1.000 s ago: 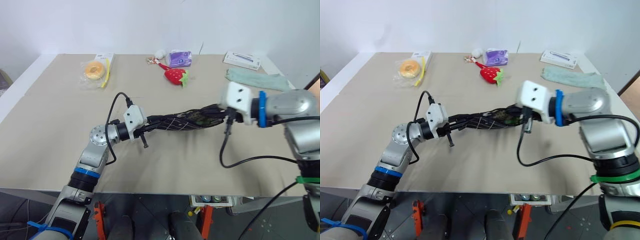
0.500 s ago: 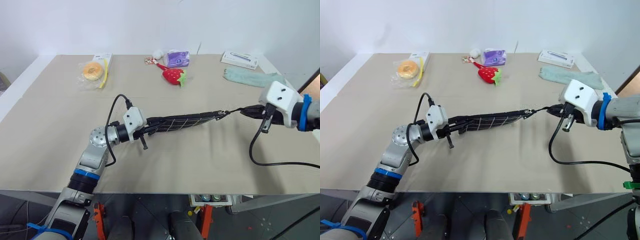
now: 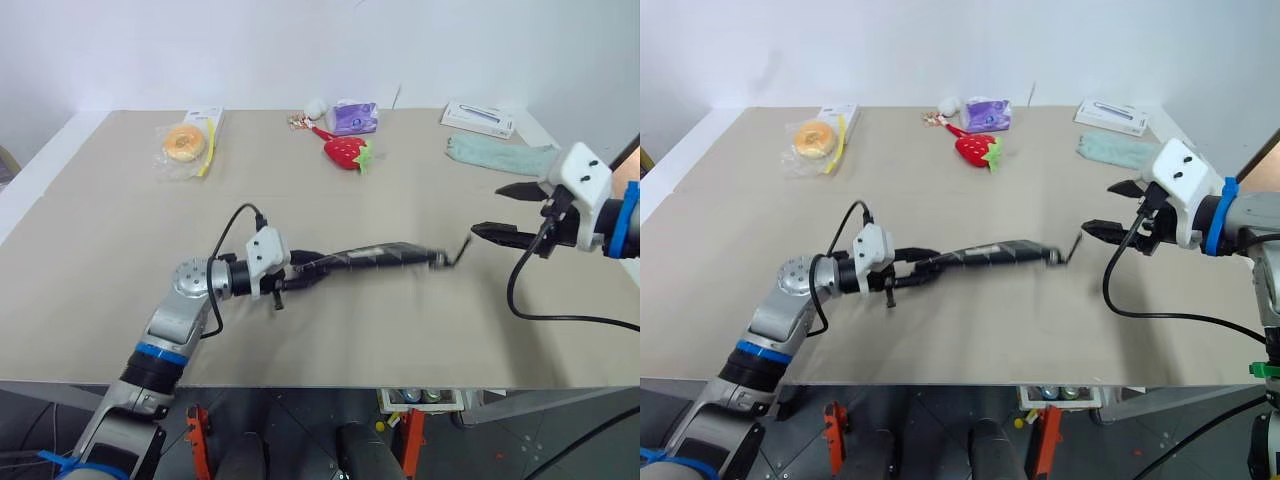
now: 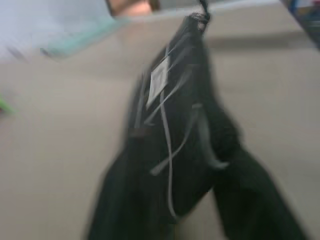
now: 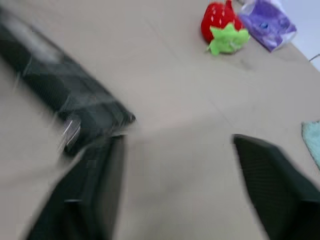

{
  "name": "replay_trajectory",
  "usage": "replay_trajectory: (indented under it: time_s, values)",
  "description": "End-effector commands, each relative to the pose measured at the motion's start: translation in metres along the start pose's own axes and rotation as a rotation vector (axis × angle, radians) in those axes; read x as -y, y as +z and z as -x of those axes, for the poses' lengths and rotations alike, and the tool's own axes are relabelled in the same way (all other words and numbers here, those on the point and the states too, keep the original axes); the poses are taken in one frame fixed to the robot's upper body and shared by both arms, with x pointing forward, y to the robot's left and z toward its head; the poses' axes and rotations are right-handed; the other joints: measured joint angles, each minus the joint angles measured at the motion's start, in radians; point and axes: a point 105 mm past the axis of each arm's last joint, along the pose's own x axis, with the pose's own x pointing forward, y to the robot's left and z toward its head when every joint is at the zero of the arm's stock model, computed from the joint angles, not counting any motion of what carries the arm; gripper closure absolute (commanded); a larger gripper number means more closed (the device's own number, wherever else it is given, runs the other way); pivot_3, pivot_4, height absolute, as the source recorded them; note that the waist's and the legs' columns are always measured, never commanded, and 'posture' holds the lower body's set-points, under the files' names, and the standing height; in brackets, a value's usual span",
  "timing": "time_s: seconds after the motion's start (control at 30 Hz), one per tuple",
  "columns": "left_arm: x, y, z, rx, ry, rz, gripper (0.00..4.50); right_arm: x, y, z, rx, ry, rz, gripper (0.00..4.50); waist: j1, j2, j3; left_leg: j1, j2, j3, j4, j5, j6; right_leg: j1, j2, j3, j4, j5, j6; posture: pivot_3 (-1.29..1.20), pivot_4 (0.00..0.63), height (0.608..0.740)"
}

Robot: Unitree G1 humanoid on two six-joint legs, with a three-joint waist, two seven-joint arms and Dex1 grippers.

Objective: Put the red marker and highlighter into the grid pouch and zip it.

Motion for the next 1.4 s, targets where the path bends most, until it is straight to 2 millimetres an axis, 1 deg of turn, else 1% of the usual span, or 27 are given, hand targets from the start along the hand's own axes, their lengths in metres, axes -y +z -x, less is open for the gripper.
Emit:
replay_trajectory:
  time_s: [0.03, 0.07, 0.1, 0.23, 0.3, 0.37, 0.43, 0.5, 0.53, 0.57, 0.63, 0.67, 0.7, 0.77, 0.87, 0.93, 1.07, 1.23, 1.4]
  values:
    - [0.008, 0.015, 0.005, 0.010, -0.075, 0.048, 1.01, 0.009, 0.000, 0.010, -0.006, -0.068, 0.013, 0.00, 0.001, 0.000, 0.000, 0.000, 0.000, 0.000, 0.000, 0.000, 0.000, 0.000, 0.000, 0.000, 0.000, 0.000, 0.000, 0.00, 0.150, 0.739]
    - [0.008, 0.015, 0.006, 0.002, -0.081, 0.058, 0.44, 0.009, -0.004, 0.009, -0.022, -0.071, 0.017, 0.00, 0.001, 0.000, 0.000, 0.000, 0.000, 0.000, 0.000, 0.000, 0.000, 0.000, 0.000, 0.000, 0.000, 0.000, 0.000, 0.00, 0.150, 0.739]
    - [0.009, 0.016, 0.008, -0.005, -0.093, 0.080, 0.04, 0.008, -0.007, 0.008, -0.035, -0.069, 0.014, 0.00, 0.001, 0.000, 0.000, 0.000, 0.000, 0.000, 0.001, 0.000, 0.000, 0.000, 0.000, 0.000, 0.000, 0.000, 0.000, 0.00, 0.150, 0.739]
    - [0.002, 0.027, 0.019, 0.021, -0.083, 0.168, 0.04, 0.011, -0.019, 0.006, -0.070, -0.115, -0.003, 0.00, 0.001, 0.000, 0.000, 0.000, 0.000, 0.000, 0.000, 0.000, 0.000, 0.000, 0.000, 0.000, 0.000, 0.000, 0.000, 0.00, 0.150, 0.739]
    - [-0.008, 0.037, 0.026, 0.064, -0.031, 0.202, 0.04, 0.014, -0.029, 0.005, -0.094, -0.146, -0.024, 0.00, 0.000, 0.000, 0.000, 0.000, 0.000, 0.000, 0.000, 0.000, 0.000, 0.000, 0.000, 0.000, 0.000, 0.000, 0.000, 0.00, 0.150, 0.739]
    - [-0.018, 0.043, 0.033, 0.093, 0.033, 0.218, 0.04, 0.014, -0.033, 0.003, -0.094, -0.161, -0.052, 0.00, 0.000, 0.000, 0.000, 0.000, 0.000, 0.000, 0.000, 0.000, 0.000, 0.000, 0.000, 0.000, 0.000, 0.000, 0.000, 0.00, 0.150, 0.739]
    - [-0.041, 0.049, 0.051, 0.130, 0.185, 0.242, 0.04, 0.015, -0.037, 0.000, -0.077, -0.189, -0.107, 0.00, -0.001, 0.000, 0.000, 0.000, 0.000, 0.000, 0.000, 0.000, 0.000, 0.000, 0.000, 0.000, 0.000, 0.000, 0.000, 0.00, 0.150, 0.739]
    - [-0.064, 0.044, 0.078, 0.101, 0.375, 0.235, 0.04, 0.013, -0.040, -0.005, -0.038, -0.208, -0.191, 0.00, -0.004, 0.000, 0.000, 0.001, 0.001, 0.000, 0.000, 0.000, 0.000, 0.000, 0.001, 0.000, 0.000, 0.000, 0.000, 0.00, 0.150, 0.739]
    - [-0.072, 0.040, 0.092, 0.082, 0.446, 0.233, 0.04, 0.012, -0.041, -0.007, -0.018, -0.214, -0.225, 0.00, -0.006, 0.000, 0.000, 0.001, 0.001, 0.000, 0.000, 0.000, 0.000, 0.000, 0.001, 0.000, 0.000, 0.000, 0.000, 0.00, 0.150, 0.739]
    - [-0.075, 0.038, 0.100, 0.072, 0.487, 0.234, 0.04, 0.012, -0.042, -0.009, -0.006, -0.218, -0.246, 0.00, -0.007, 0.000, 0.000, 0.001, 0.001, 0.000, 0.000, 0.000, 0.000, 0.000, 0.001, 0.000, 0.000, 0.000, -0.001, 0.00, 0.150, 0.739]
    - [-0.079, 0.029, 0.120, 0.011, 0.562, 0.220, 0.04, 0.008, -0.046, -0.012, 0.006, -0.210, -0.284, 0.00, -0.007, 0.000, 0.000, 0.001, 0.001, 0.000, 0.000, 0.000, 0.000, 0.000, 0.001, 0.000, 0.000, 0.000, -0.001, 0.00, 0.150, 0.739]
    - [-0.078, 0.023, 0.133, -0.035, 0.593, 0.215, 0.04, 0.005, -0.050, -0.014, 0.008, -0.202, -0.311, 0.00, -0.008, 0.000, 0.000, 0.001, 0.001, 0.000, 0.000, 0.000, 0.000, 0.000, 0.001, 0.000, 0.000, 0.000, -0.001, 0.00, 0.150, 0.739]
    - [-0.074, 0.017, 0.148, -0.075, 0.617, 0.226, 0.04, 0.002, -0.056, -0.017, 0.002, -0.190, -0.326, 0.00, -0.009, 0.000, 0.000, 0.000, 0.001, 0.000, 0.000, 0.000, 0.000, 0.000, 0.001, 0.000, 0.000, 0.000, 0.000, 0.00, 0.150, 0.739]
    - [-0.066, 0.011, 0.166, -0.123, 0.635, 0.248, 0.04, -0.003, -0.064, -0.019, -0.010, -0.171, -0.349, 0.00, -0.009, 0.000, 0.000, 0.000, 0.001, 0.000, -0.001, 0.000, 0.001, 0.000, 0.000, 0.001, 0.000, -0.001, 0.000, 0.00, 0.150, 0.739]
    - [-0.057, 0.005, 0.183, -0.187, 0.648, 0.249, 0.04, -0.008, -0.071, -0.018, -0.024, -0.125, -0.381, 0.00, -0.004, -0.001, 0.001, -0.001, 0.001, 0.000, -0.001, -0.001, 0.001, -0.001, 0.000, 0.000, 0.000, -0.001, 0.000, 0.00, 0.150, 0.739]
    - [-0.056, 0.005, 0.188, -0.205, 0.659, 0.239, 0.04, -0.009, -0.073, -0.017, -0.029, -0.111, -0.392, 0.00, 0.000, -0.001, 0.001, -0.001, 0.001, 0.000, 0.000, -0.001, 0.001, -0.001, 0.000, -0.001, 0.000, -0.001, -0.001, 0.00, 0.150, 0.739]
    - [-0.058, 0.011, 0.186, -0.193, 0.651, 0.222, 0.04, -0.012, -0.077, -0.016, -0.042, -0.083, -0.393, 0.00, 0.001, -0.001, 0.001, -0.001, 0.001, 0.000, 0.000, 0.000, 0.000, 0.000, 0.000, -0.001, 0.000, -0.001, -0.001, 0.00, 0.150, 0.739]
    - [-0.057, 0.012, 0.187, -0.195, 0.656, 0.232, 0.04, -0.009, -0.081, -0.002, -0.051, -0.074, -0.401, 0.00, 0.001, -0.001, 0.001, 0.000, 0.001, 0.000, 0.000, 0.000, 0.000, -0.001, 0.000, -0.001, 0.000, 0.000, -0.001, 0.00, 0.150, 0.739]
    - [-0.054, 0.003, 0.191, -0.233, 0.668, 0.235, 0.04, -0.009, -0.081, -0.002, -0.053, -0.057, -0.402, 0.00, -0.001, -0.001, 0.001, 0.000, 0.001, 0.000, 0.000, 0.000, 0.000, -0.001, 0.000, -0.001, 0.000, 0.000, -0.001, 0.00, 0.150, 0.739]
